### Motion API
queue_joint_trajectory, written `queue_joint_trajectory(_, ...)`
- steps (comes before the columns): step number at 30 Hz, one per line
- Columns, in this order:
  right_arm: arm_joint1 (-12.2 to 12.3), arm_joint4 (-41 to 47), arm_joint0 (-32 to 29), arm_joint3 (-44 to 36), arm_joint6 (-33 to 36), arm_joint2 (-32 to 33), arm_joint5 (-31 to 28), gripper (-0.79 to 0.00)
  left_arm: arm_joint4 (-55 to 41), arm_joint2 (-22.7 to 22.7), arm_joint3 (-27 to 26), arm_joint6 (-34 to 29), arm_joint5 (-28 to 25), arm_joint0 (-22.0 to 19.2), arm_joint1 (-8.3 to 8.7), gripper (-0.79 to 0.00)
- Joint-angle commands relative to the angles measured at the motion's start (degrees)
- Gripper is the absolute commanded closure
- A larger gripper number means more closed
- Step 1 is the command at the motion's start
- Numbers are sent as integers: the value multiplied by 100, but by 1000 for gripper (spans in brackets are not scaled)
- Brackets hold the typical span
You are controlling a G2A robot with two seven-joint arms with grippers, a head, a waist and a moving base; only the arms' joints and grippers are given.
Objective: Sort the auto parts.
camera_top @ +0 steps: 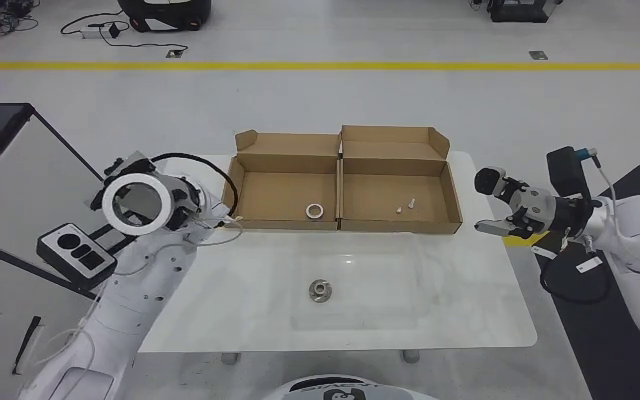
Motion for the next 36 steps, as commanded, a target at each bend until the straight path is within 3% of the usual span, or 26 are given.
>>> queue_joint_trajectory(1, 0, -1, 0, 0, 0, 0, 0, -785, 118, -62, 4, 0, -64, 26, -47, 0)
queue_joint_trajectory(16, 0, -1, 0, 0, 0, 0, 0, -785, 1861, -60, 410, 0, -92, -122, -156, 0)
queue_joint_trajectory(29, 0, -1, 0, 0, 0, 0, 0, -785, 384, -167, 166, 0, -234, -11, -344, 0)
queue_joint_trajectory(36, 0, -1, 0, 0, 0, 0, 0, -785, 564, -299, 234, 0, -323, 37, -438, 0)
